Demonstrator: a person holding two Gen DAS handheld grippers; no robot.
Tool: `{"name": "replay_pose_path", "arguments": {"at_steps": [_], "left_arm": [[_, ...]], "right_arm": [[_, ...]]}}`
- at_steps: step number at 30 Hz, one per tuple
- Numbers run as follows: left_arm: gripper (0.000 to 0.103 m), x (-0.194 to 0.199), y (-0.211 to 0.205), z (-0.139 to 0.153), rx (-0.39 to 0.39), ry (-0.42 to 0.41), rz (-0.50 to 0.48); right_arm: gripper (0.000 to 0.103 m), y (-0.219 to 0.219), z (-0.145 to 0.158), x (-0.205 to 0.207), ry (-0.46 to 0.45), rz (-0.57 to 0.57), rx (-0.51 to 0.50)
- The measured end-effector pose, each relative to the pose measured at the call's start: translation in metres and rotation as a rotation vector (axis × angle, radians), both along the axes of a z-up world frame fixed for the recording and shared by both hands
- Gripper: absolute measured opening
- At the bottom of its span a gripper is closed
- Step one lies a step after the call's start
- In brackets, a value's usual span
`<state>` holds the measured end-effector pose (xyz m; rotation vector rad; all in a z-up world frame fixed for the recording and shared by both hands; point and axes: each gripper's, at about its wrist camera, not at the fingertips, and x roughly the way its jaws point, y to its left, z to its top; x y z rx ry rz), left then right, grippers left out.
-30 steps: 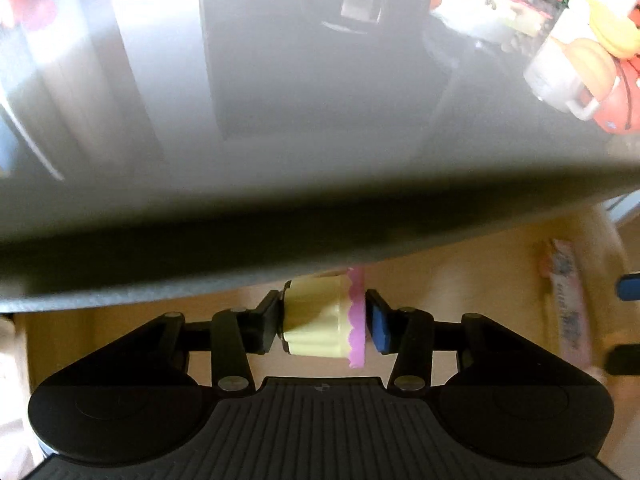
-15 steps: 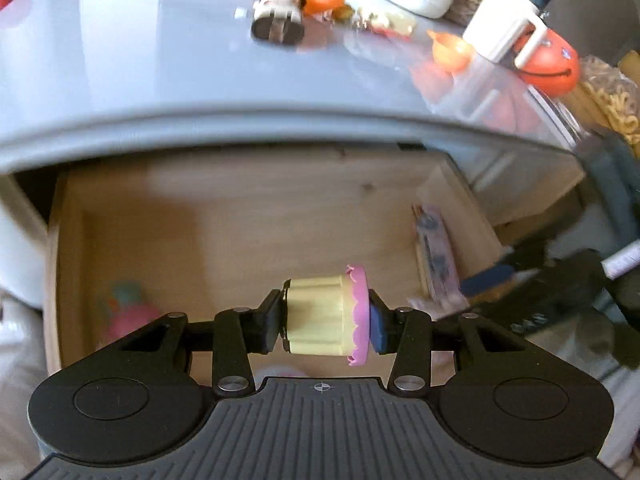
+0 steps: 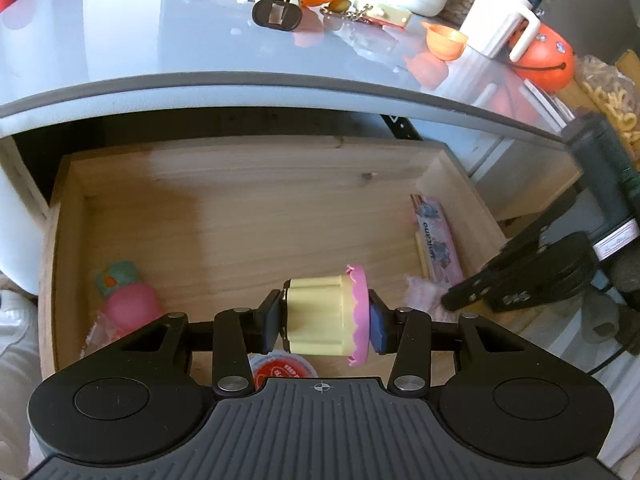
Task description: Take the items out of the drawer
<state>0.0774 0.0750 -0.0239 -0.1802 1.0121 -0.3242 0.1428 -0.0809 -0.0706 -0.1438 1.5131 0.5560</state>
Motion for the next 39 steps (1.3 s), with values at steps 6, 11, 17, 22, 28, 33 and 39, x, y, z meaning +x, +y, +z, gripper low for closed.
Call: {"name": "replay_pose_path", "arguments": {"at_steps": [6, 11, 17, 22, 28, 33, 39], "left_arm": [[0.047, -0.003, 0.005, 0.026, -0.037, -0.030, -0.005], [0.047, -0.002, 0.006, 0.099, -0.044, -0.246, -0.007], [0.047, 0.007, 0.007, 0.120, 0.009, -0.279, 0.035], [0.047, 0.007, -0.003, 0.069, 0.012, -0.128, 0.029], [0.047, 0.010, -0.009, 0.024, 0.057, -0.004, 0.026], [0.047, 0.007, -0.012, 0.009, 0.069, 0.034, 0.010], [0.047, 0.003, -0.013, -0.001, 0.065, 0.061, -0.005]], "right_arm": [[0.000, -0.025, 0.064, -0.002, -0.134, -0.049, 0.152], [0.000, -0.056, 0.164, 0.000, -0.420, -0.085, 0.310], [0.004, -0.059, 0.166, 0.010, -0.353, -0.003, 0.317], [0.028, -0.028, 0.082, 0.011, -0.102, 0.074, 0.147], [0.033, 0.002, 0.022, 0.013, 0.027, 0.174, -0.002], [0.039, 0.020, -0.015, 0.018, 0.100, 0.304, -0.114], [0.028, 0.017, -0.030, 0.012, 0.123, 0.361, -0.138]]}}
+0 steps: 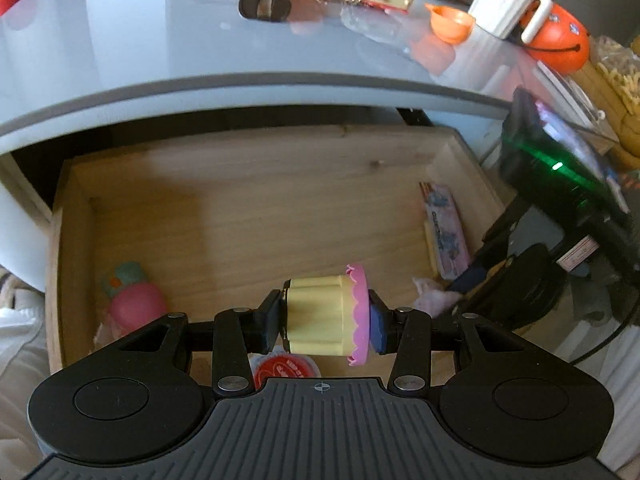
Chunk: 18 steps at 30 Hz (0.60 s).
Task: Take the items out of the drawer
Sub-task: 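Grasp the pink tissue in the drawer with the right tool, then set the cupcake toy on the countertop with the left tool while the right tool sets the tissue there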
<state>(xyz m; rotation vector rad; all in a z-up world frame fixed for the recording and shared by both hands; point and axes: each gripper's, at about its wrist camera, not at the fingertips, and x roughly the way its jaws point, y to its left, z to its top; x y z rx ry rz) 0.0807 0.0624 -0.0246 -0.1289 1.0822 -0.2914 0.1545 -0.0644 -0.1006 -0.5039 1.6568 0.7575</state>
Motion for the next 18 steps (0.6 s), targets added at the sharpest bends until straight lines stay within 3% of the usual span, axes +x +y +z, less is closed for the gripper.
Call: {"name": "replay_pose_path", "arguments": {"at_steps": [3, 6, 12, 15, 18], "left_arm": [[0.047, -0.002, 0.000, -0.001, 0.003, 0.007, -0.002], [0.047, -0.006, -0.002, 0.001, 0.002, 0.006, -0.014], [0.047, -0.014, -0.007, 0.014, 0.004, -0.017, -0.038], [0.047, -0.016, -0.001, 0.035, -0.030, -0.079, -0.028], [0.047, -0.010, 0.015, 0.078, -0.071, -0.222, 0.005]], "right_arm": [[0.015, -0.007, 0.012, -0.005, -0.046, 0.009, 0.034], [0.010, -0.020, 0.030, -0.013, -0.076, -0.023, 0.101], [0.009, -0.058, 0.079, -0.033, -0.180, -0.128, 0.239], [0.009, -0.077, 0.118, -0.035, -0.267, -0.189, 0.323], [0.009, -0.092, 0.164, -0.032, -0.383, -0.256, 0.431]]}}
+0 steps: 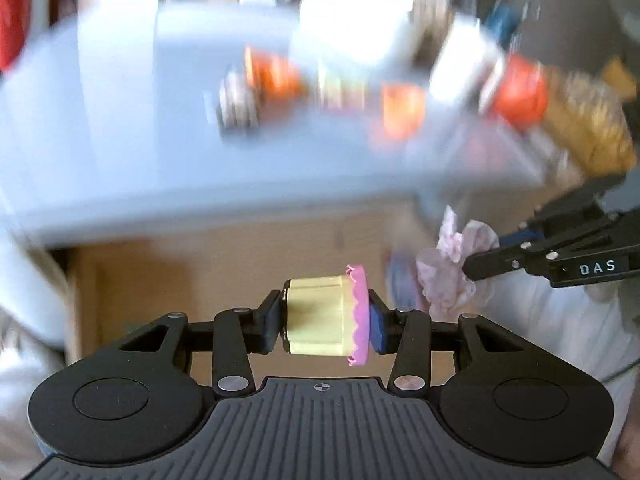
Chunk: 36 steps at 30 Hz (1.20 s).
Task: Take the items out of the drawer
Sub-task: 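Set the cupcake toy on the countertop with the left tool while the right tool sets the tissue there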
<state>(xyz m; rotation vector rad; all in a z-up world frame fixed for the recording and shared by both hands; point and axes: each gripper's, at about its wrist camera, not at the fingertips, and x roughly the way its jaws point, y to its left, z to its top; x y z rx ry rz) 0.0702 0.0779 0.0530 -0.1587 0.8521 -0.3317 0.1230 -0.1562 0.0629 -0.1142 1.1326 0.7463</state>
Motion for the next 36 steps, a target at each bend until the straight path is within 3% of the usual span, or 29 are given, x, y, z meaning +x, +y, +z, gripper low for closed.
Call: {"name": "replay_pose_path", "arguments": {"at_steps": [4, 7, 10, 13, 17, 19, 23, 25, 27, 36], "left_arm": [[0.047, 0.023, 0.024, 0.068, 0.008, -0.227, 0.099], [0.047, 0.054, 0.036, 0.087, 0.019, -0.308, 0.136], [0.047, 0.094, 0.046, 0.071, 0.001, -0.287, 0.160], [0.047, 0.121, 0.050, 0.040, 0.005, -0.226, 0.183], [0.047, 0.142, 0.052, 0.001, 0.047, -0.117, 0.177], [0.049, 0.141, 0.051, -0.005, 0.060, -0.113, 0.162], [0.049, 0.133, 0.052, -0.001, 0.116, -0.144, 0.163], [0.049, 0.127, 0.053, 0.006, 0.118, -0.162, 0.161], [0.049, 0.118, 0.054, 0.014, 0.122, -0.181, 0.157], [0.048, 0.077, 0.052, 0.039, 0.149, -0.216, 0.097]], "right_arm": [[0.009, -0.020, 0.070, 0.020, -0.193, -0.093, 0.174], [0.009, -0.017, 0.096, 0.041, -0.263, -0.138, 0.257], [0.009, -0.001, 0.091, 0.067, -0.301, -0.166, 0.246], [0.009, 0.020, 0.061, 0.094, -0.278, -0.179, 0.191], [0.009, 0.036, 0.028, 0.122, -0.244, -0.195, 0.124], [0.010, 0.044, 0.011, 0.128, -0.221, -0.202, 0.106], [0.017, 0.045, 0.001, 0.130, -0.216, -0.197, 0.143], [0.032, 0.046, 0.002, 0.128, -0.238, -0.200, 0.145], [0.038, 0.045, 0.007, 0.121, -0.264, -0.198, 0.161], [0.046, 0.016, 0.037, 0.088, -0.318, -0.197, 0.222]]}}
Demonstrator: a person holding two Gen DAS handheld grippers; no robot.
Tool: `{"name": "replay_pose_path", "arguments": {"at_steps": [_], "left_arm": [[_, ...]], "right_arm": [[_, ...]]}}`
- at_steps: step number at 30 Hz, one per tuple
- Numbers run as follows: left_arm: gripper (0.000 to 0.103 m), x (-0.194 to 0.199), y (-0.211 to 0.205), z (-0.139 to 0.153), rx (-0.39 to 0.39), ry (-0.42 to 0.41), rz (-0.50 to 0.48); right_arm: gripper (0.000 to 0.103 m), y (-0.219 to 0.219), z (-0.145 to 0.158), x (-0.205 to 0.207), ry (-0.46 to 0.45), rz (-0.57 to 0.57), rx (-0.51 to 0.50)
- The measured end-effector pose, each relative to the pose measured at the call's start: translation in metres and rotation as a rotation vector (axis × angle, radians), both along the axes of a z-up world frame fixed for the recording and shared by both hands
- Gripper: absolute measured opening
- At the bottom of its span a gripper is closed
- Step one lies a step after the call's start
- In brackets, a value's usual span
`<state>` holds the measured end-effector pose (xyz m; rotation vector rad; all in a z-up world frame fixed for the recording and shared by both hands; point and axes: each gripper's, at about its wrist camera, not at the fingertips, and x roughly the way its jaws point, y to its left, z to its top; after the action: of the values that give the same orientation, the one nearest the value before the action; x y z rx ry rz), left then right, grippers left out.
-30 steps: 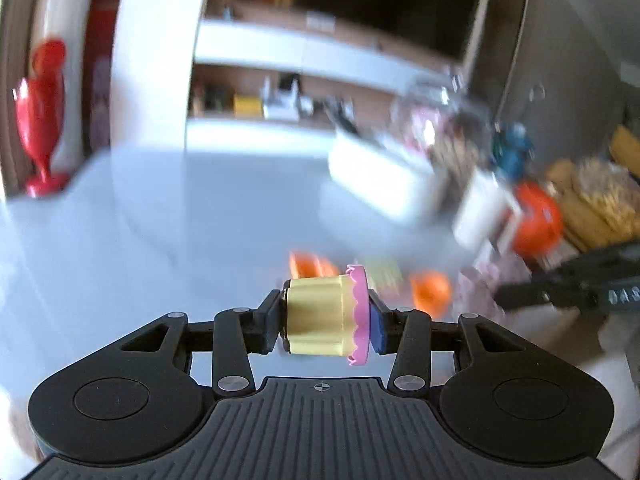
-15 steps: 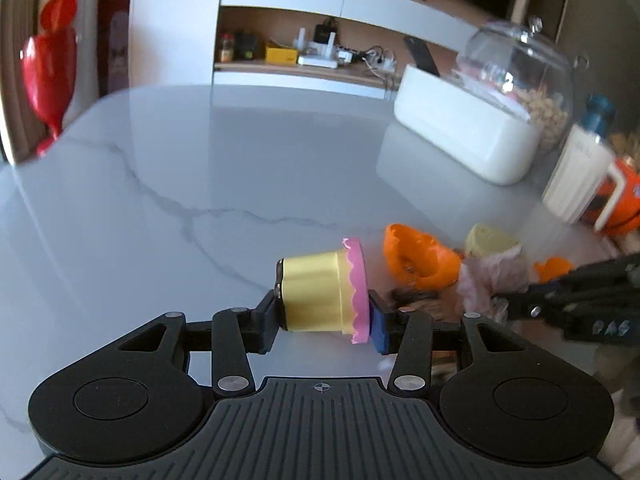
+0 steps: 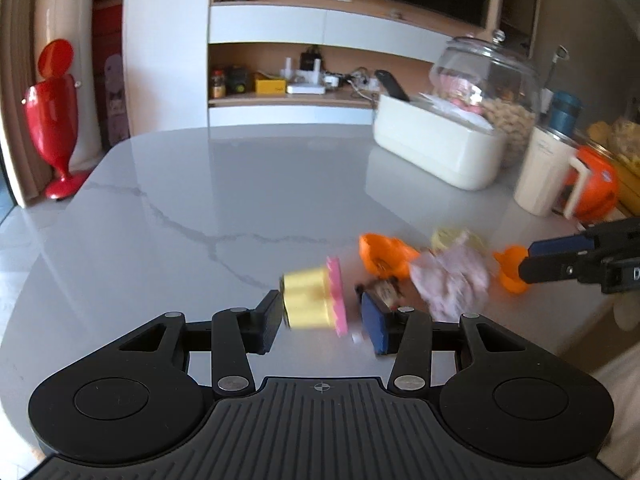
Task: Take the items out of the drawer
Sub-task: 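Set the cupcake toy on the countertop with the left tool while the right tool sets the tissue there, then lower the left tool into the drawer and grasp the wrapped hawthorn snack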
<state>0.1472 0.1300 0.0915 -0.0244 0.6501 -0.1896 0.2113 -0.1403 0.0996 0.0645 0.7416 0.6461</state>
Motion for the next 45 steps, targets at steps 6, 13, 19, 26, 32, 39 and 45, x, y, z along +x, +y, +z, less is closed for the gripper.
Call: {"name": "replay_pose_path", "arguments": {"at_steps": [6, 13, 19, 26, 32, 39, 45], "left_arm": [[0.048, -0.035, 0.004, -0.008, 0.054, 0.078, -0.029], [0.049, -0.052, 0.003, -0.035, 0.178, 0.163, -0.057], [0.047, -0.056, -0.007, -0.046, 0.185, 0.252, -0.131], [0.047, -0.061, -0.024, -0.090, 0.251, 0.468, -0.234], [0.037, -0.045, -0.012, -0.136, 0.271, 0.810, -0.223], [0.028, -0.003, 0.006, -0.173, 0.142, 1.008, -0.130], [0.028, 0.011, -0.029, -0.172, 0.129, 0.921, -0.225]], "right_arm": [[0.048, -0.017, -0.017, -0.029, 0.064, 0.061, -0.022], [0.048, -0.010, -0.062, -0.049, 0.150, 0.129, -0.123], [0.048, 0.002, -0.098, -0.048, 0.220, 0.138, -0.189], [0.048, -0.001, -0.111, -0.046, 0.248, 0.104, -0.230], [0.048, -0.006, -0.115, -0.039, 0.270, 0.079, -0.233], [0.048, -0.009, -0.115, -0.036, 0.271, 0.073, -0.230], [0.048, -0.009, -0.120, -0.034, 0.282, 0.064, -0.240]]}}
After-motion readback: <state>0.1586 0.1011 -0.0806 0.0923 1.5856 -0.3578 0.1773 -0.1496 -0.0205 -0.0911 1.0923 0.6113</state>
